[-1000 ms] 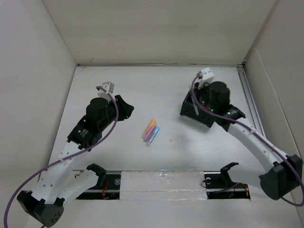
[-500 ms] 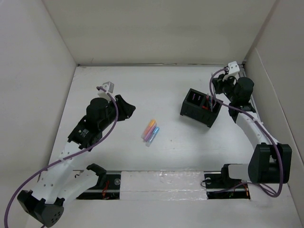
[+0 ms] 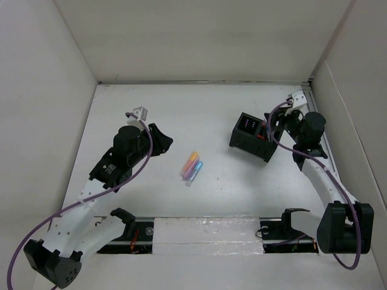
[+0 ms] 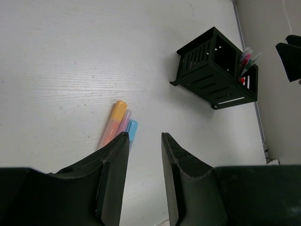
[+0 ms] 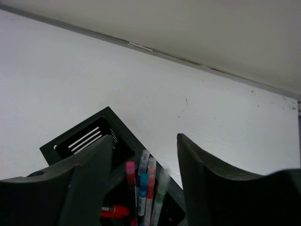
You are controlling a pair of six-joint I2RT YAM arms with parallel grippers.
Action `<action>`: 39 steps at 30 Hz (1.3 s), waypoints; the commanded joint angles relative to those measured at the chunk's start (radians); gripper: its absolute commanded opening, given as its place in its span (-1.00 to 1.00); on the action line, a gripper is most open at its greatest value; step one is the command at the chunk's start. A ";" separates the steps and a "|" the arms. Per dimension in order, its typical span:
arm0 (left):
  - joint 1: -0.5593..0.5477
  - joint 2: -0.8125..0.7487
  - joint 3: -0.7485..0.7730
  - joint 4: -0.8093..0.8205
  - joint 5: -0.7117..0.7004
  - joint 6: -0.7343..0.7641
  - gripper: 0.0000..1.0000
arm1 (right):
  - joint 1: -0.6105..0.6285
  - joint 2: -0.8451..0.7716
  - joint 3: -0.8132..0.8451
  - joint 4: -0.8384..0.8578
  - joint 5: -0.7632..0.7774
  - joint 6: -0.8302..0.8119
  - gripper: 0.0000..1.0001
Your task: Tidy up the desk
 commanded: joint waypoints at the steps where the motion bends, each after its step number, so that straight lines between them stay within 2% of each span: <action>1: -0.005 0.013 0.032 0.029 0.007 0.021 -0.39 | -0.004 -0.060 0.051 -0.044 0.001 -0.035 0.30; 3: -0.005 0.016 0.035 0.034 0.010 0.023 -0.39 | -0.004 -0.076 0.095 -0.130 -0.001 -0.049 0.32; 5: -0.005 0.016 0.034 0.034 0.012 0.026 -0.39 | 0.045 -0.105 0.117 -0.177 0.014 -0.068 0.24; 6: -0.005 0.016 0.031 0.032 0.010 0.027 -0.39 | 0.071 -0.116 0.118 -0.224 0.030 -0.074 0.08; 7: -0.005 0.014 0.029 0.032 0.009 0.027 -0.39 | 0.100 -0.135 0.120 -0.248 0.048 -0.089 -0.31; 8: -0.005 0.014 0.023 0.035 0.006 0.027 -0.39 | 0.199 -0.145 0.120 -0.325 0.127 -0.094 -0.77; 9: -0.005 0.014 0.023 0.035 0.006 0.027 -0.39 | 0.237 -0.145 0.117 -0.348 0.128 -0.094 -0.77; 11: -0.005 0.014 0.015 0.040 0.007 0.027 -0.38 | 0.321 -0.143 0.111 -0.393 0.175 -0.073 -1.00; 12: -0.005 0.013 0.014 0.041 0.007 0.027 -0.39 | 0.367 -0.139 0.108 -0.417 0.226 -0.059 -1.00; 13: -0.005 0.014 0.014 0.040 0.007 0.027 -0.39 | 0.462 -0.133 0.100 -0.431 0.257 -0.047 -1.00; 16: -0.005 0.014 0.011 0.043 0.003 0.027 -0.39 | 0.637 -0.074 0.104 -0.472 0.372 0.033 -1.00; 18: -0.005 0.013 0.008 0.043 0.001 0.027 -0.39 | 0.700 0.006 0.121 -0.537 0.442 0.078 -0.92; 19: -0.005 0.011 0.005 0.041 -0.002 0.027 -0.38 | 0.723 0.036 0.127 -0.548 0.447 0.098 -0.78; 20: -0.005 0.011 0.005 0.040 -0.002 0.026 -0.39 | 0.761 0.068 0.135 -0.548 0.444 0.137 -0.51; 23: -0.005 0.007 0.005 0.014 -0.031 0.020 -0.38 | 0.815 0.182 0.163 -0.542 0.426 0.179 -0.11; 26: -0.005 -0.004 0.009 -0.012 -0.082 0.018 -0.39 | 0.834 0.288 0.195 -0.531 0.413 0.208 0.11; 28: -0.005 -0.007 0.012 -0.032 -0.098 0.018 -0.39 | 0.848 0.361 0.232 -0.531 0.413 0.239 0.19; 32: -0.005 -0.021 0.011 -0.054 -0.111 0.026 -0.39 | 0.866 0.456 0.278 -0.490 0.360 0.294 0.23; 39: -0.005 -0.053 -0.003 -0.072 -0.112 0.052 -0.38 | 0.875 0.547 0.330 -0.470 0.363 0.406 0.26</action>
